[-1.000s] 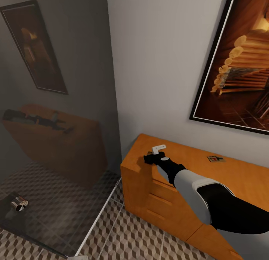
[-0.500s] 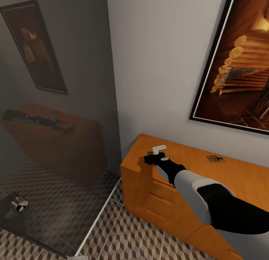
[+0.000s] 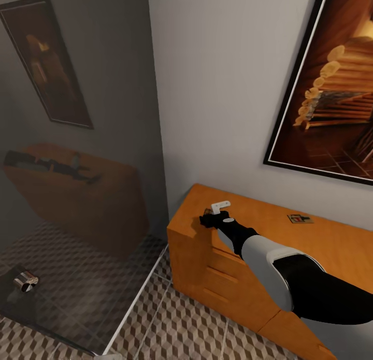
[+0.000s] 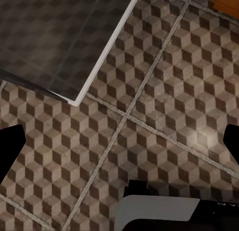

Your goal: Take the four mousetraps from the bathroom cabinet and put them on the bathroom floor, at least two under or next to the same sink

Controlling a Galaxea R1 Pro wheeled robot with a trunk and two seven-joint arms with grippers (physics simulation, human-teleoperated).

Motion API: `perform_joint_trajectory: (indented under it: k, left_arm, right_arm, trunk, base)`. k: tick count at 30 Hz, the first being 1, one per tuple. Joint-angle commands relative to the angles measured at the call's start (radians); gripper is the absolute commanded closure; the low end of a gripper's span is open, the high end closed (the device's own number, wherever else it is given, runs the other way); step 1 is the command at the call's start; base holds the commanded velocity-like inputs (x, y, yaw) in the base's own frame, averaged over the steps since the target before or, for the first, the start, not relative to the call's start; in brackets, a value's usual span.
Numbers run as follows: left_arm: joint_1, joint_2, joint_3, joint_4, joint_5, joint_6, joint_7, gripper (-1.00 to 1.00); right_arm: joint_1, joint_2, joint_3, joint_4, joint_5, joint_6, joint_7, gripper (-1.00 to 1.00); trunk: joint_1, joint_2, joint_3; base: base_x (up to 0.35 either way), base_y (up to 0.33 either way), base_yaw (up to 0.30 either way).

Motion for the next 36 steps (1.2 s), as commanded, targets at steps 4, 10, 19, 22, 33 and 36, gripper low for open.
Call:
perform_joint_trajectory:
  k: [4,10,19,22,33,36]
  left_arm:
    - [-0.001,-0.001,-0.008,0.003,0.004,-0.005,0.003,-1.0]
    - [-0.001,-0.001,-0.008,0.003,0.004,-0.005,0.003,-1.0]
    - [-0.001,-0.001,-0.008,0.003,0.004,-0.005,0.003,-1.0]
    - [-0.001,-0.001,-0.008,0.003,0.004,-0.005,0.003,-1.0]
    - [-0.001,-0.001,-0.008,0.003,0.004,-0.005,0.003,-1.0]
    - [-0.001,-0.001,-0.008,0.003,0.004,-0.005,0.002,-1.0]
  right_arm:
    - [-0.001,0.0,0.004,0.0,0.006,0.0,-0.003,-1.0]
    - [-0.001,0.0,0.004,0.001,0.006,-0.001,-0.003,-1.0]
    - [-0.001,0.0,0.004,0.002,0.006,-0.002,-0.003,-1.0]
    - [-0.001,0.0,0.004,0.002,0.006,-0.002,-0.003,-1.0]
    - [-0.001,0.0,0.004,0.002,0.006,-0.003,-0.003,-1.0]
    - [-0.001,0.0,0.004,0.002,0.006,-0.003,-0.003,-1.0]
  trunk:
    - [0.001,-0.002,-0.003]
    - [0.001,-0.002,-0.003]
    - [0.001,-0.002,-0.003]
    - [0.001,-0.002,-0.003]
    - [0.001,-0.002,-0.003]
    - [0.001,-0.002,-0.004]
  base:
    - [0.0,0.0,0.0]
    - [0.004,0.0,0.0]
    - [0.08,0.0,0.0]
    - [0.026,0.0,0.0]
    - [0.003,0.0,0.0]
    - [0.0,0.0,0.0]
